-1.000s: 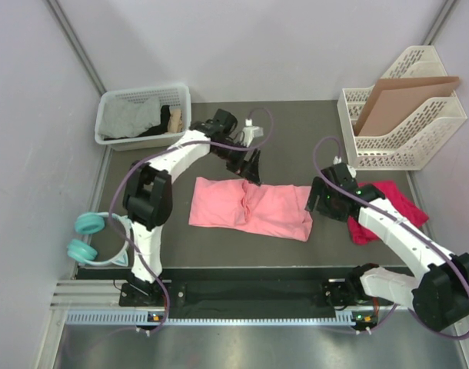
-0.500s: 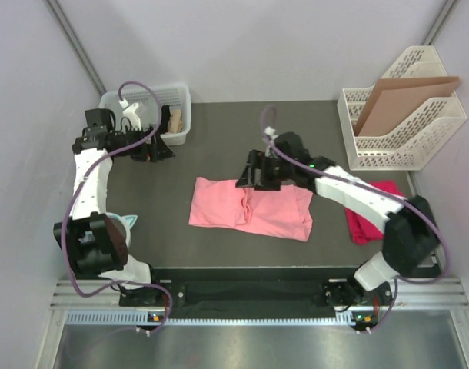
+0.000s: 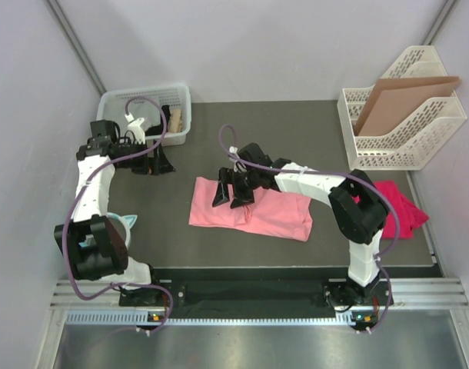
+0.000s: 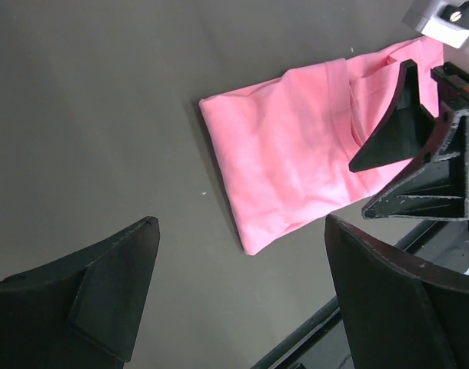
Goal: Fold and stack the t-shirts
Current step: Fold the tshirt
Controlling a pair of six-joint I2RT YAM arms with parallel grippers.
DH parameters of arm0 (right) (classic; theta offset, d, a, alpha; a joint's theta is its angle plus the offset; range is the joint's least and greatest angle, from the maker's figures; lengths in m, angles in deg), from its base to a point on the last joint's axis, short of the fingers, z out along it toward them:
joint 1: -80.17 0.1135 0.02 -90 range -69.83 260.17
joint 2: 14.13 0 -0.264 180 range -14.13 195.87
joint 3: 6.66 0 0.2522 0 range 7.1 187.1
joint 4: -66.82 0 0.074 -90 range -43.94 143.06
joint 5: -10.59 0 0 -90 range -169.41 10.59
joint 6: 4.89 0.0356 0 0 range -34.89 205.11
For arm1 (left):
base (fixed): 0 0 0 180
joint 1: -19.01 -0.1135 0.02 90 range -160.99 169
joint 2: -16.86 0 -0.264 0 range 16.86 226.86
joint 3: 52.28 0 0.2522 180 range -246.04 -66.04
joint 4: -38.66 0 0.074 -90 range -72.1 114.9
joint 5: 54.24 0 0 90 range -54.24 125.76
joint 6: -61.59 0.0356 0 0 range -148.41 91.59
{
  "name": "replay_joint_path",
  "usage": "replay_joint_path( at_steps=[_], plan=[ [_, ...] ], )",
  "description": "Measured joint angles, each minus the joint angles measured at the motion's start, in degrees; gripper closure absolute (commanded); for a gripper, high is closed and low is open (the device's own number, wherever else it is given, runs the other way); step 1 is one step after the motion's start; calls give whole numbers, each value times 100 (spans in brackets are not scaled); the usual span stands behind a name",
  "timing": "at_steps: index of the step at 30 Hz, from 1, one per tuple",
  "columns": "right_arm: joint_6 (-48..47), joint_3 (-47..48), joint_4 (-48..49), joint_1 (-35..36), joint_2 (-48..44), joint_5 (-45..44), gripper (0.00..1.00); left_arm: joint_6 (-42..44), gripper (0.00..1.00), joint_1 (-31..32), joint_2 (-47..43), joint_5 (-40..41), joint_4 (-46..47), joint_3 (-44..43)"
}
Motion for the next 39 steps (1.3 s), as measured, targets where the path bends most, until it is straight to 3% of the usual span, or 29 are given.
replay_joint_path(
  at_steps=[9, 14, 18, 27, 39],
  plan=[
    [50, -1384, 212, -188, -339, 44, 21, 94, 7, 0, -35, 76, -2, 33],
    [28, -1530, 157, -337, -590, 17, 21, 107, 7, 0, -37, 79, -2, 33],
    [-46, -1274, -170, -400, -632, 9, 20, 111, 7, 0, -37, 79, -2, 33],
    [-186, 535, -299, -444, -195, 367, 21, 144, 7, 17, -83, 59, -22, 249],
    [31, 278, 142, -1154, 1123, 1115, 21, 756, 9, 518, 656, -20, -988, 461]
  ],
)
